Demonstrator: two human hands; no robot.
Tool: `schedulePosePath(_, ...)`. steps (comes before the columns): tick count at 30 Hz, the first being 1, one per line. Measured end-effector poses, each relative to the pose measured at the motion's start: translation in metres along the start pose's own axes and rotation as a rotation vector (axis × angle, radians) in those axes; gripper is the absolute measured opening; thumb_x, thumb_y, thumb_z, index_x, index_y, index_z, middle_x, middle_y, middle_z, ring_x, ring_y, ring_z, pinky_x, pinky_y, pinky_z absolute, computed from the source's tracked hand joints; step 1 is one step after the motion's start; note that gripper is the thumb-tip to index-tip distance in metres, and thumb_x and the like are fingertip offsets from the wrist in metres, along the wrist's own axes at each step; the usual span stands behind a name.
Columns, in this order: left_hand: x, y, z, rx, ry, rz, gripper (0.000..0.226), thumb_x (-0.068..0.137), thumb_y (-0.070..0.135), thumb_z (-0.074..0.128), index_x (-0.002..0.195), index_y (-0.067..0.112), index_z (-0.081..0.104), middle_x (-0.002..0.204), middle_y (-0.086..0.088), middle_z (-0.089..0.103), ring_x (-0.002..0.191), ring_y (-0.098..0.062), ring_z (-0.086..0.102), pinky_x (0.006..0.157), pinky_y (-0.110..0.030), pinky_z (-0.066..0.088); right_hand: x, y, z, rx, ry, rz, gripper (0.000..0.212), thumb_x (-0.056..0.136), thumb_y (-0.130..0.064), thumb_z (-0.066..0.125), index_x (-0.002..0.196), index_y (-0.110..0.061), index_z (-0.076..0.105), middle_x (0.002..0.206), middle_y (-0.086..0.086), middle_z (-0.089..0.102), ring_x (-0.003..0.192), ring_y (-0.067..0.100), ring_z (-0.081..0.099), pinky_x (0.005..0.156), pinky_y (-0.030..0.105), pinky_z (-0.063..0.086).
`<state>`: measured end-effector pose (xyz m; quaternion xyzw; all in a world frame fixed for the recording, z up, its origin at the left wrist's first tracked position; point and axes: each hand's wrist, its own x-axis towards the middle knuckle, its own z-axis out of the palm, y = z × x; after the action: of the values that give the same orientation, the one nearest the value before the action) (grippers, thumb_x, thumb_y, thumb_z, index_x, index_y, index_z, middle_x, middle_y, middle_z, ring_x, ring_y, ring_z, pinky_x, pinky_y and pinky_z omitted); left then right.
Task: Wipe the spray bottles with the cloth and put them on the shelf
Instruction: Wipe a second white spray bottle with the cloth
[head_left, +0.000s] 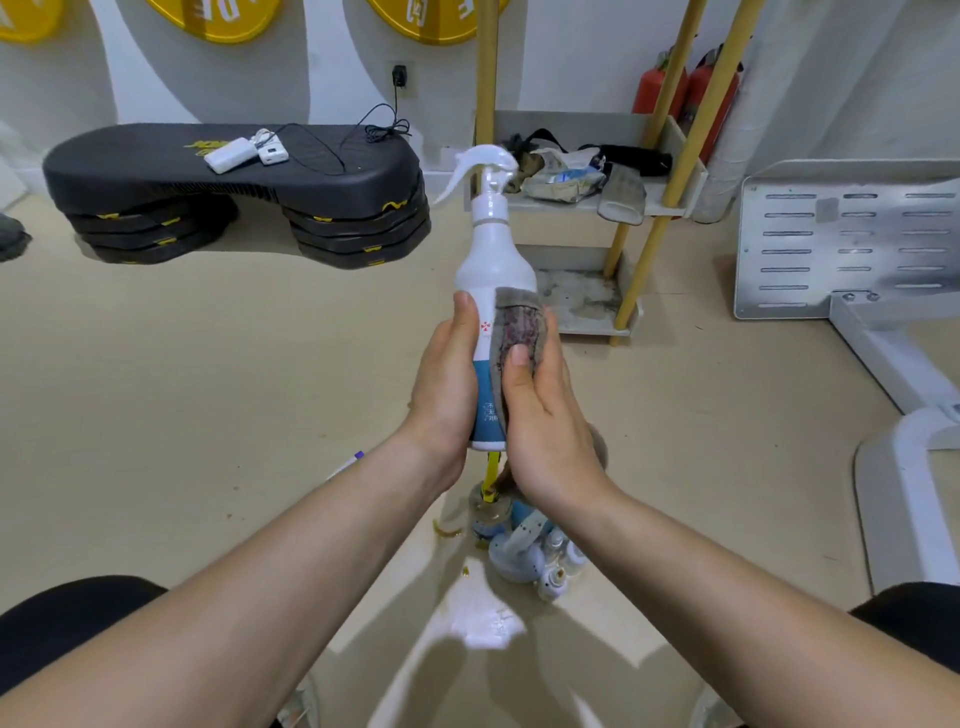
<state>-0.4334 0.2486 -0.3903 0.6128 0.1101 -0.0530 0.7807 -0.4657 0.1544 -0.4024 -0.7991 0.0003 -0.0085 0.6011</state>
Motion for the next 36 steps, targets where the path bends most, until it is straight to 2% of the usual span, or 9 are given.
schedulePosePath(2,-0.002,-0.001,0.002,0.018,-0.003,0.016,0.060,0.089,0.066,0.047,0.118,0.019,0.071,0.112,-0.006,0.076,0.108,-0.026,0.071,0.105,-0.051,0.049,0.007,-0.002,0.001,0.100,0.052,0.009,0.074,0.089,-0.074,0.028,0.156,-0.044,0.016,0.158,-0.015,0.038,0.142,0.005,0.040,0.119,0.036,0.032)
schedulePosePath(6,-0.010,-0.009,0.006,-0.001,-0.083,-0.040,0.050,0.096,0.060,0.043,0.109,0.024,0.075,0.110,-0.008,0.077,0.106,-0.028,0.072,0.106,-0.051,0.048,0.021,-0.014,-0.020,0.252,0.136,0.088,0.036,0.107,-0.048,0.035,0.134,-0.032,0.051,0.102,-0.025,0.063,0.083,-0.023,0.060,0.082,0.010,0.047)
schedulePosePath(11,-0.016,-0.005,0.010,0.045,-0.113,-0.072,0.069,0.077,0.068,0.063,0.111,0.010,0.073,0.099,-0.014,0.077,0.087,-0.027,0.075,0.081,-0.037,0.059,0.032,-0.017,-0.024,0.453,0.080,0.246,0.063,0.088,-0.068,0.047,0.126,-0.022,0.067,0.116,0.003,0.074,0.108,0.020,0.071,0.103,0.046,0.052)
schedulePosePath(17,0.003,-0.001,-0.007,-0.230,0.041,-0.130,0.077,0.074,0.068,0.068,0.122,0.007,0.070,0.123,-0.023,0.069,0.116,-0.041,0.065,0.105,-0.056,0.048,0.008,-0.005,-0.006,0.268,-0.045,0.105,0.049,0.106,-0.051,0.036,0.151,-0.033,0.040,0.133,-0.010,0.064,0.120,0.005,0.062,0.105,0.030,0.050)
schedulePosePath(20,0.008,-0.001,-0.016,-0.305,0.066,-0.184,0.075,0.086,0.068,0.059,0.131,0.008,0.065,0.124,-0.019,0.069,0.110,-0.037,0.068,0.096,-0.047,0.055,0.001,0.004,0.002,0.159,-0.097,0.009,0.077,0.089,-0.070,0.036,0.158,-0.041,0.018,0.160,-0.013,0.036,0.145,0.002,0.036,0.122,0.036,0.030)
schedulePosePath(23,0.010,-0.003,-0.022,-0.377,0.042,-0.243,0.079,0.086,0.075,0.052,0.127,0.009,0.067,0.121,-0.017,0.071,0.100,-0.032,0.071,0.085,-0.040,0.059,-0.008,0.004,0.006,0.014,-0.092,-0.106,0.069,0.096,-0.055,0.032,0.160,-0.033,0.016,0.164,-0.009,0.026,0.148,0.000,0.024,0.121,0.022,0.021)
schedulePosePath(26,0.005,0.000,-0.021,-0.341,0.020,-0.205,0.073,0.082,0.077,0.053,0.110,0.011,0.069,0.096,-0.012,0.074,0.084,-0.027,0.072,0.076,-0.036,0.060,-0.015,0.002,0.011,0.035,-0.030,-0.103,0.055,0.105,-0.043,0.035,0.158,-0.031,0.026,0.159,-0.006,0.036,0.141,0.000,0.033,0.115,0.015,0.024)
schedulePosePath(30,-0.004,0.007,-0.022,-0.083,0.206,-0.053,0.054,0.085,0.053,0.072,0.106,0.004,0.070,0.095,-0.016,0.077,0.081,-0.027,0.075,0.079,-0.040,0.062,-0.010,-0.002,0.014,0.293,-0.062,0.253,0.044,0.104,-0.050,0.035,0.116,-0.025,0.069,0.110,0.008,0.076,0.106,0.028,0.071,0.102,0.050,0.051)
schedulePosePath(36,-0.020,0.004,-0.050,0.374,0.272,0.167,0.059,0.065,0.059,0.077,0.103,0.021,0.053,0.102,0.000,0.069,0.092,-0.016,0.071,0.083,-0.040,0.059,-0.015,0.005,0.018,0.296,-0.186,0.538,0.034,0.102,-0.026,0.053,0.094,0.000,0.074,0.094,0.021,0.077,0.096,0.041,0.073,0.094,0.054,0.056)
